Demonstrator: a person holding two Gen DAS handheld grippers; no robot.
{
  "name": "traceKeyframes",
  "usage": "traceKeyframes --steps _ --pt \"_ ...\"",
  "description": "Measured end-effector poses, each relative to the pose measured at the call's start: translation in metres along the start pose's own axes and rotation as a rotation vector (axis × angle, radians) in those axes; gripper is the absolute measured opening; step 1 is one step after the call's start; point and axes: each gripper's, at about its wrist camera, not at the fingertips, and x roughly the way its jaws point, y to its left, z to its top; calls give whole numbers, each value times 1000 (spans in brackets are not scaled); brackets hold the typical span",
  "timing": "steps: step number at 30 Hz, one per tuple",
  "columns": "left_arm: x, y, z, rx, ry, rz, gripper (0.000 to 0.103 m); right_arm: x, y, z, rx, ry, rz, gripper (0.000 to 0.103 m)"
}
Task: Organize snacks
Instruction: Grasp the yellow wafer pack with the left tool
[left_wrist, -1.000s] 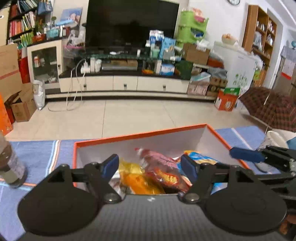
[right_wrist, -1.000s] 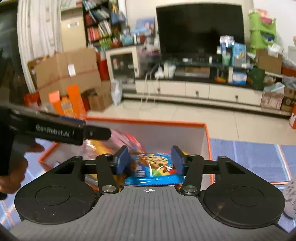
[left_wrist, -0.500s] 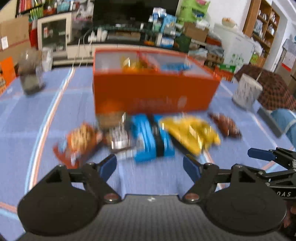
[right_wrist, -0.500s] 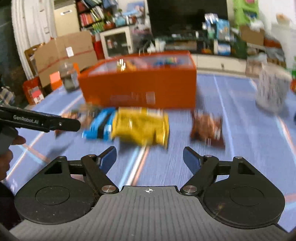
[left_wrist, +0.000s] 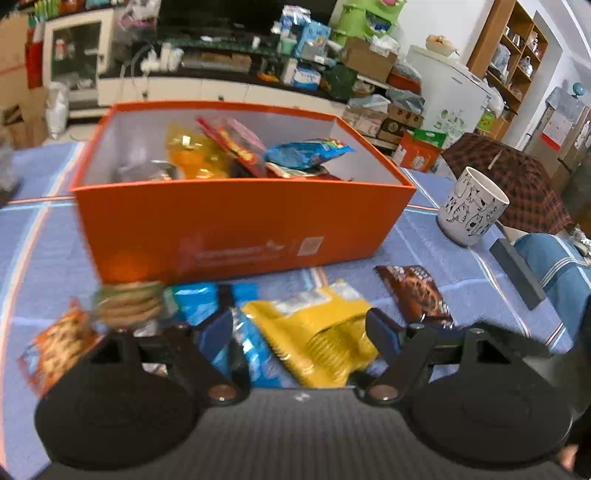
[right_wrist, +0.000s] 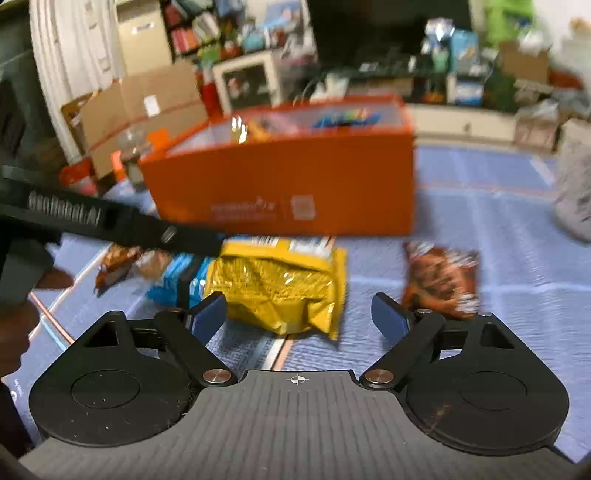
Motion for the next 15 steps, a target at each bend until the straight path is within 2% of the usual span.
traceKeyframes --steps 3,7,9,15 --pt "15 -6 9 26 35 -55 78 15 -1 1 41 28 60 76" --pt "20 -15 8 81 80 -67 77 20 7 -1 48 40 124 77" --pt "15 -19 0 114 87 -68 74 12 16 -4 5 22 137 78" --pt "-7 -32 -32 154 113 -82 78 -7 38 -25 -26 45 146 80"
